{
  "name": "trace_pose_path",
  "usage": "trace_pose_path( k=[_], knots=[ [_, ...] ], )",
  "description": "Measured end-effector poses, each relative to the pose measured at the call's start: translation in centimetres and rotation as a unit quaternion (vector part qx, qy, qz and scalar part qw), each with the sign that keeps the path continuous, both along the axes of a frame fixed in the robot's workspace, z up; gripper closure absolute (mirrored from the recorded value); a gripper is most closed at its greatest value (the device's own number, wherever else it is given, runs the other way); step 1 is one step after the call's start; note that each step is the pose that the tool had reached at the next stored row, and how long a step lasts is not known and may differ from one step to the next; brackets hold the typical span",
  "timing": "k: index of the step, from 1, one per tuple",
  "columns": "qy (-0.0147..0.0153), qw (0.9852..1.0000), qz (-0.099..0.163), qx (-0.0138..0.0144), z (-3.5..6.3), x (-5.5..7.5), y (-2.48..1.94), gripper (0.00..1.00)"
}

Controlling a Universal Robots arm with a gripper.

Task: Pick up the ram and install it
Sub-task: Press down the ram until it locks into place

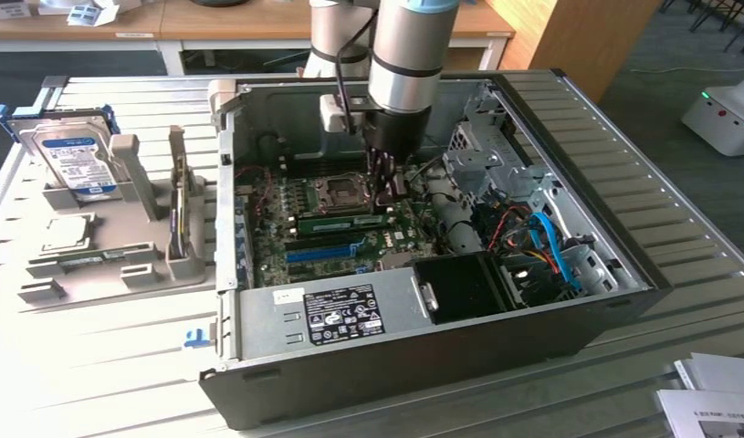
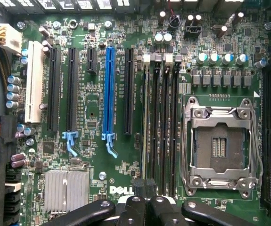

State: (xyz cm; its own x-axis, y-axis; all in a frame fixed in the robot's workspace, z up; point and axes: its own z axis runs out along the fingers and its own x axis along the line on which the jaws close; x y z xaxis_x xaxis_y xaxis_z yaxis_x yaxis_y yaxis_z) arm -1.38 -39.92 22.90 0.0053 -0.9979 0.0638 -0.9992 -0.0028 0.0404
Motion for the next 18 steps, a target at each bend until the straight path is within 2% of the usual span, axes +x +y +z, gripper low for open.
trace_pose_path(
  k=[18],
  knots=[
    [0.0, 1.0, 0.0, 0.0, 0.0, -2.8, 0.0, 0.9]
  ],
)
